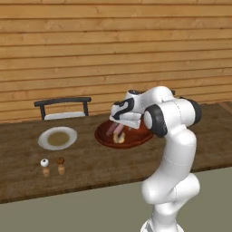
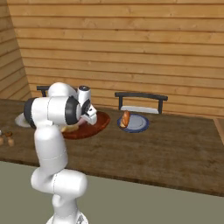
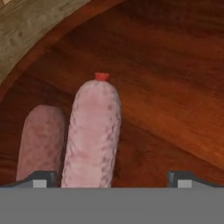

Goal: Place one bun and one sausage from the bowl on each plate.

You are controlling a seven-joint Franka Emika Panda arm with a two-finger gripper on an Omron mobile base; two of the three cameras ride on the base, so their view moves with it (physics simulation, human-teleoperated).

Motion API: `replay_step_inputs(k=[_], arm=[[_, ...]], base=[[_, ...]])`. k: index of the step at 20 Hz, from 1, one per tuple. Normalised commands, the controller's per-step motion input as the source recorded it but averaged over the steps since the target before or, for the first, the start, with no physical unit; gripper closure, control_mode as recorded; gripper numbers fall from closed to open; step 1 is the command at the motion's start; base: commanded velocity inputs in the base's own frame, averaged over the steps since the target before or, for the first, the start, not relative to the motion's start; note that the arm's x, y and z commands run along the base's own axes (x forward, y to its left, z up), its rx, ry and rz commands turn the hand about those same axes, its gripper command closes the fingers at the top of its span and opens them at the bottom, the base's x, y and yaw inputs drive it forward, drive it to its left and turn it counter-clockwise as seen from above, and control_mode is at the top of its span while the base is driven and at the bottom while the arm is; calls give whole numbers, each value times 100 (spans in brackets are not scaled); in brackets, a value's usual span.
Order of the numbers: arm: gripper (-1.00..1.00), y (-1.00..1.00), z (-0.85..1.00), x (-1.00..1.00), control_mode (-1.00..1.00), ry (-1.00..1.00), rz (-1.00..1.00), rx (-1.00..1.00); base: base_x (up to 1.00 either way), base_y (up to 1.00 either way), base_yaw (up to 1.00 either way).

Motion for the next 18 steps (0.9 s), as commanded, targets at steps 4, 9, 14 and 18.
replay_step_inputs(k=[4,9,14,18], arm=[[-100,-3,-16,-3,-100,0,0,0],[-100,-15,-3,-30,-100,0,0,0],[-100,-11,-9,-37,-100,3,0,0],[-100,-18,-13,-42,-100,2,0,0]], base=[[0,0,0],[0,0,0],[0,0,0],[0,0,0]])
